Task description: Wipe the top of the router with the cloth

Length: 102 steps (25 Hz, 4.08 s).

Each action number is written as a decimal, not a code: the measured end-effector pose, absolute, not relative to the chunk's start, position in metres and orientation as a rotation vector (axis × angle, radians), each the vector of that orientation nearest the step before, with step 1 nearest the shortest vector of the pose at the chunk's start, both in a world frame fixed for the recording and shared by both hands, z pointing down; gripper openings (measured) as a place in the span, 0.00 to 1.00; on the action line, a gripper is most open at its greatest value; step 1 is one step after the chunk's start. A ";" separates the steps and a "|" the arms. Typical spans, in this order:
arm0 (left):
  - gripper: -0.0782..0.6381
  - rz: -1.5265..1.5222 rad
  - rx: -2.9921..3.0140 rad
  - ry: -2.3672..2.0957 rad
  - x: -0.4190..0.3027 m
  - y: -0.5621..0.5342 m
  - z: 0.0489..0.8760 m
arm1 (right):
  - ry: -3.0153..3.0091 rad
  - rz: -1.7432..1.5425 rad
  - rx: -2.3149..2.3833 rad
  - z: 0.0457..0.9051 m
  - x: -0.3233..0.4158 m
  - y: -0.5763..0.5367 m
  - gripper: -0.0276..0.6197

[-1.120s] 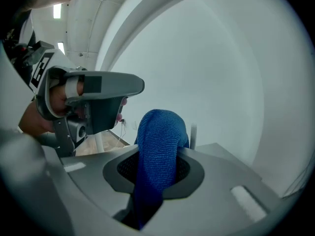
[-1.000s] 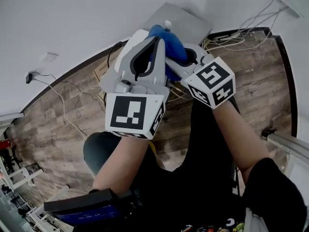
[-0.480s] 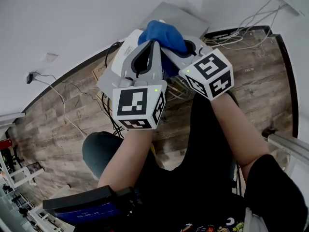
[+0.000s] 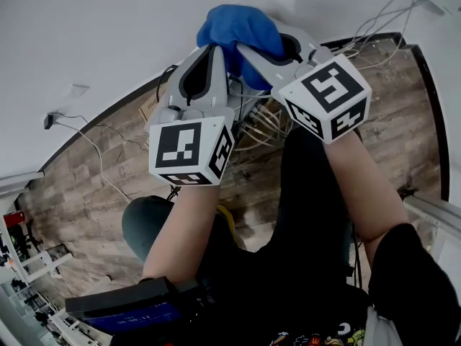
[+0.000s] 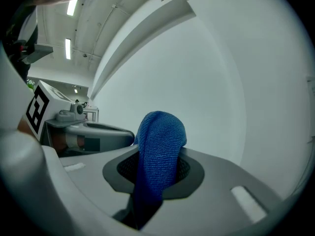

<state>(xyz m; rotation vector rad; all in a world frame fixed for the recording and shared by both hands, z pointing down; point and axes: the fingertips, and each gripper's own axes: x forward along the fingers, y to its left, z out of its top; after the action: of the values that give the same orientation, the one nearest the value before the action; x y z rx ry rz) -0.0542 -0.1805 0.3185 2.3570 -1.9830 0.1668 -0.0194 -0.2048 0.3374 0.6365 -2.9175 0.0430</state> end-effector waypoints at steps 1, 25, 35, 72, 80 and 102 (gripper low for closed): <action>0.11 0.172 2.362 -1.986 -0.055 -0.181 0.320 | -2.923 0.026 0.657 0.332 -0.017 -0.208 0.21; 0.11 0.285 2.317 -1.826 -0.031 -0.179 0.387 | -2.696 0.097 0.682 0.442 -0.012 -0.226 0.21; 0.11 0.242 2.336 -1.822 -0.039 -0.179 0.377 | -2.765 0.042 0.679 0.401 -0.020 -0.223 0.21; 0.11 0.257 2.232 -1.934 -0.072 -0.106 -0.033 | -2.854 0.201 0.735 -0.052 0.010 -0.134 0.21; 0.11 0.206 2.327 -2.015 -0.029 0.000 -0.162 | -2.944 0.000 0.793 -0.161 0.062 -0.034 0.21; 0.11 -0.069 2.417 -2.142 -0.067 0.388 -0.266 | -2.964 0.005 0.905 -0.229 0.038 0.370 0.21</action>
<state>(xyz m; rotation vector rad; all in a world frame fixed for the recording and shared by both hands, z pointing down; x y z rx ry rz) -0.0670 0.3879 -0.2662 2.4174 -2.1420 -0.0694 0.0383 0.3698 -0.2285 0.9054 -2.9641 0.0054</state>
